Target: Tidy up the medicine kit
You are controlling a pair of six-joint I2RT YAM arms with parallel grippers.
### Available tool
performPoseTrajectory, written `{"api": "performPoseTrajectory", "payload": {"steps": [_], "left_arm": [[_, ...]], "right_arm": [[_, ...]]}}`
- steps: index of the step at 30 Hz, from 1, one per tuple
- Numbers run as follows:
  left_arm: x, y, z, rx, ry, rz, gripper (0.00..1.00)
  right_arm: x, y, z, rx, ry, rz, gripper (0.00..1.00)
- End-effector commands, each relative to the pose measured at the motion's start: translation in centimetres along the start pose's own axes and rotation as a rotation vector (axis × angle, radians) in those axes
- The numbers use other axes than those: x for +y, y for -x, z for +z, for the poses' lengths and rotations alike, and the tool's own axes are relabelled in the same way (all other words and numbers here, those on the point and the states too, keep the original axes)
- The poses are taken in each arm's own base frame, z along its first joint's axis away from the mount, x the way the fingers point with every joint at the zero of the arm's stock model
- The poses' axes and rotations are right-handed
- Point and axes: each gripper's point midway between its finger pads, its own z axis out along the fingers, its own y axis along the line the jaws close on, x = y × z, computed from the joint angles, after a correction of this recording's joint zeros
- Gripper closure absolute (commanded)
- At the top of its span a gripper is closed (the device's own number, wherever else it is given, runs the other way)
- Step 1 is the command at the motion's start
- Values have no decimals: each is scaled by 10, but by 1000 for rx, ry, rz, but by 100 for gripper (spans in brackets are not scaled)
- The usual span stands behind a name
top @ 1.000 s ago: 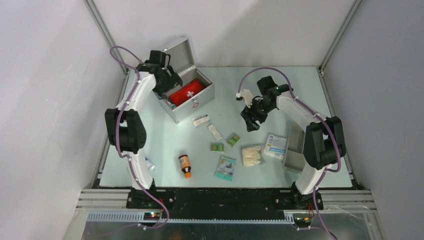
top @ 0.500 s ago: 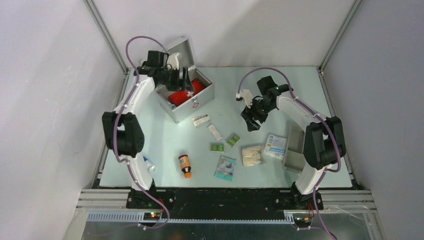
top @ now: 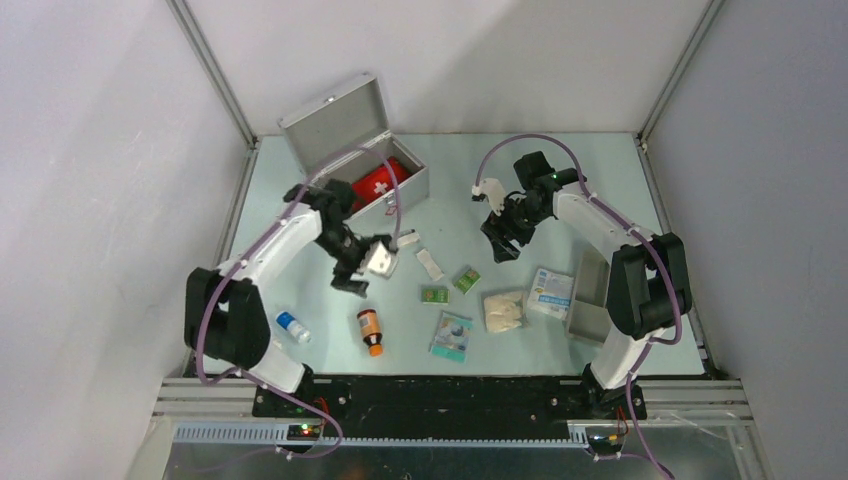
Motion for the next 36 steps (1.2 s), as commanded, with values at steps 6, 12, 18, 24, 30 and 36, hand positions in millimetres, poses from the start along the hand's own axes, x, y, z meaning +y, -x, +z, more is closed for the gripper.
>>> {"api": "performPoseTrajectory", "payload": {"steps": [6, 12, 18, 24, 30, 36], "left_arm": [[-100, -29, 26, 84, -507, 550, 20], [-97, -31, 44, 54, -571, 582, 26], [-80, -31, 60, 73, -559, 643, 31], [-84, -43, 79, 99, -577, 695, 28], [-80, -58, 94, 133, -583, 718, 31], [-61, -36, 98, 65, -500, 694, 48]], "right_arm": [[4, 19, -6, -65, 7, -18, 25], [5, 16, -10, -59, 0, -18, 25], [6, 9, -13, -56, -8, -12, 25], [6, 6, -12, -64, 2, 2, 25], [2, 6, -14, -77, -3, 17, 25], [-2, 2, -15, -68, -13, 29, 25]]}}
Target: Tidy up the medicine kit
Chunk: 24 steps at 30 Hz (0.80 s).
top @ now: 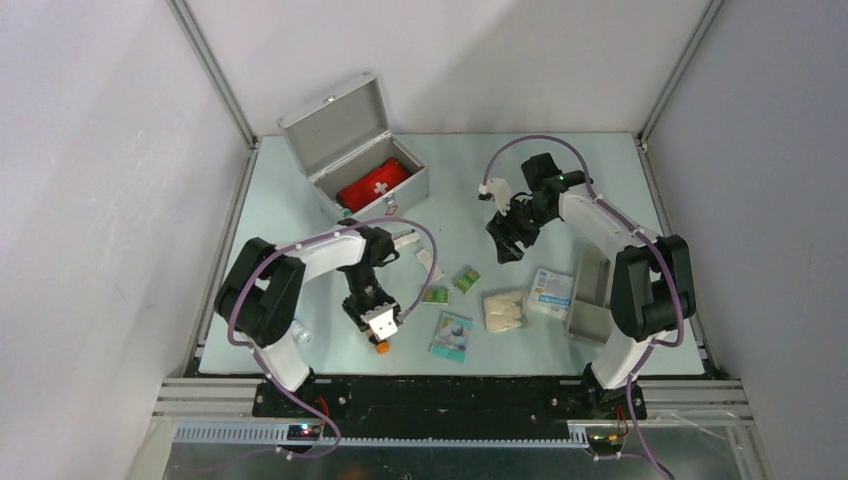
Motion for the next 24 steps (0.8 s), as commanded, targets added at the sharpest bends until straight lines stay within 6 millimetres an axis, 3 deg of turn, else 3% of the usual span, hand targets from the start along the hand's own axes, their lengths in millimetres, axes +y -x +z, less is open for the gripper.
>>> {"api": "performPoseTrajectory", "payload": {"steps": [1, 5, 8, 9, 10, 11, 12, 13, 14, 15, 16, 17, 18, 20, 21, 24], "left_arm": [[40, 11, -16, -20, 108, 244, 53], [58, 6, -41, -21, 198, 158, 59], [76, -1, -75, -49, 327, 14, 61], [87, -3, -96, -62, 395, -23, 62], [91, -5, -104, -90, 422, -123, 63], [104, -6, -131, -114, 503, -158, 64], [109, -8, -139, -166, 526, -286, 65], [124, -9, -173, -200, 620, -322, 66], [129, -12, -179, -269, 627, -482, 69], [140, -13, -214, -307, 708, -512, 70], [144, -16, -219, -379, 707, -656, 71], [151, -13, -248, -449, 768, -738, 71], [157, -18, -254, -485, 777, -792, 70], [171, -24, -285, -566, 864, -967, 68], [179, -34, -303, -610, 938, -1088, 68], [190, -69, -331, -707, 1108, -1391, 67]], "right_arm": [[-1, 9, -12, -44, -24, -16, 25], [-7, 10, -10, -33, -36, -21, 25], [-15, 11, -8, -24, -45, -24, 25], [-18, 11, -7, -22, -47, -23, 25], [-21, 11, -7, -21, -50, -23, 25], [-25, 11, -6, -18, -57, -21, 25], [-27, 11, -7, -16, -61, -22, 25], [-32, 11, -7, -16, -70, -20, 25], [-34, 12, -7, -16, -75, -22, 25], [-38, 13, -9, -17, -82, -21, 25], [-39, 13, -9, -19, -84, -23, 25], [-42, 15, -11, -22, -91, -25, 25], [-44, 16, -12, -24, -94, -29, 25], [-48, 19, -13, -28, -103, -35, 25], [-49, 19, -14, -27, -108, -36, 25], [-52, 22, -15, -30, -116, -43, 25]]}}
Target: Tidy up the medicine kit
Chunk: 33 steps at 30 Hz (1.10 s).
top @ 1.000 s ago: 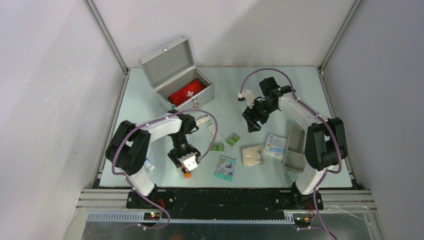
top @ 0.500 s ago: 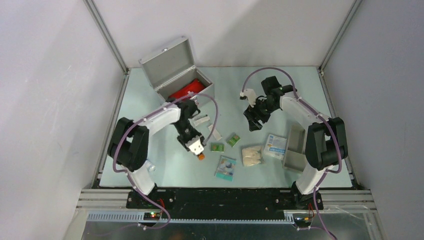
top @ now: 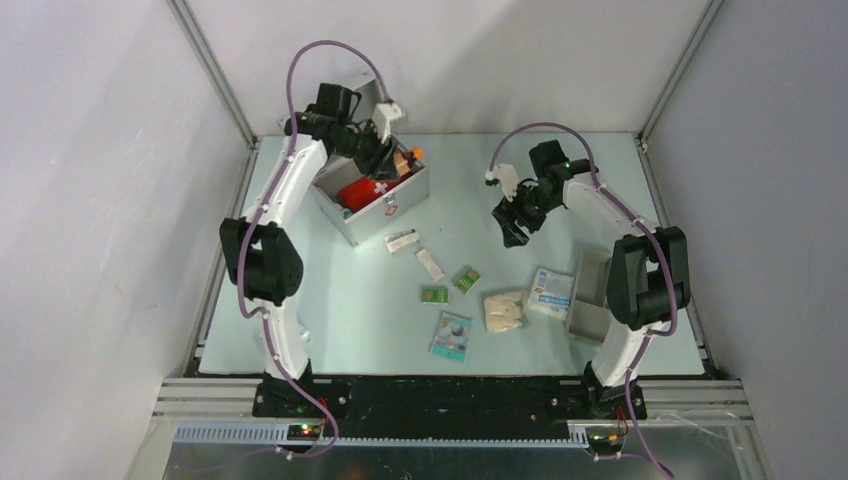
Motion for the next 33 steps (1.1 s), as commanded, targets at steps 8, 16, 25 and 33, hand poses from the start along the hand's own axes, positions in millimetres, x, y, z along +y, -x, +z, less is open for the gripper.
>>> {"api": "performPoseTrajectory", "payload": {"steps": [8, 16, 25, 33], "left_arm": [[96, -16, -29, -208, 695, -1162, 65], [88, -58, -11, -157, 855, -1425, 73], [65, -118, -7, -51, 1061, -1673, 75], [84, -147, -6, 32, 1184, -1572, 69]], "right_arm": [[-15, 19, -2, -24, -19, -36, 26], [-9, 13, 2, -9, 10, -15, 26], [-9, 13, 3, -2, 8, -24, 26], [-1, 11, 1, 9, -10, -66, 26]]}}
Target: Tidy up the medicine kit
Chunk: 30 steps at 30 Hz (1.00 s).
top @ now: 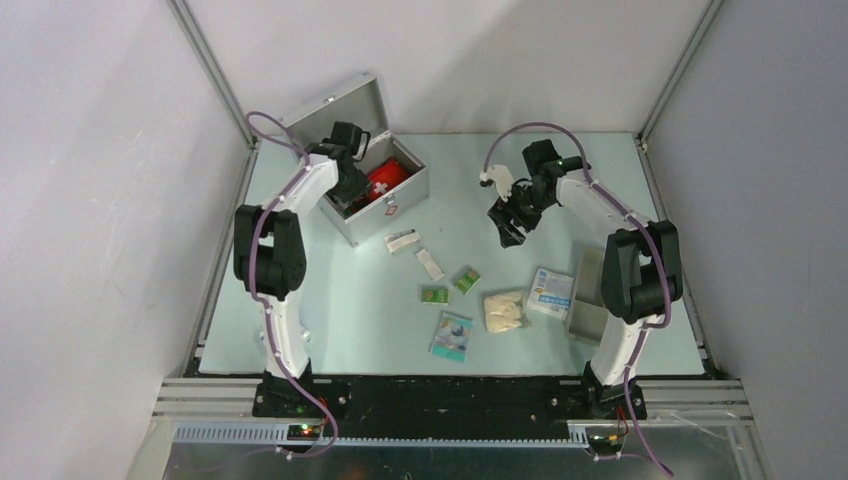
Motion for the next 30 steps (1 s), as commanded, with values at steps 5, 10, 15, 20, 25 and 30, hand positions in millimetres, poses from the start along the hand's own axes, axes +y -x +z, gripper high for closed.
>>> {"api": "performPoseTrajectory", "payload": {"steps": [5, 10, 15, 20, 25, 30], "left_arm": [[3, 35, 6, -143, 66, 18, 46], [-6, 43, -6, -158, 20, 17, 29], [-14, 54, -30, -162, -57, 26, 1], [-38, 67, -77, -187, -225, 117, 0], [-82, 91, -141, -307, -479, 367, 0], [-99, 95, -170, -382, -601, 540, 0]], "right_arm": [[5, 1, -8, -4, -30, -60, 25], [4, 1, -9, -5, -35, -68, 25], [1, 4, -11, -13, -43, -73, 25], [1, 7, -17, -25, -54, -71, 25], [4, 7, -26, -39, -74, -37, 25], [20, -32, -35, 76, -59, -79, 26]]}}
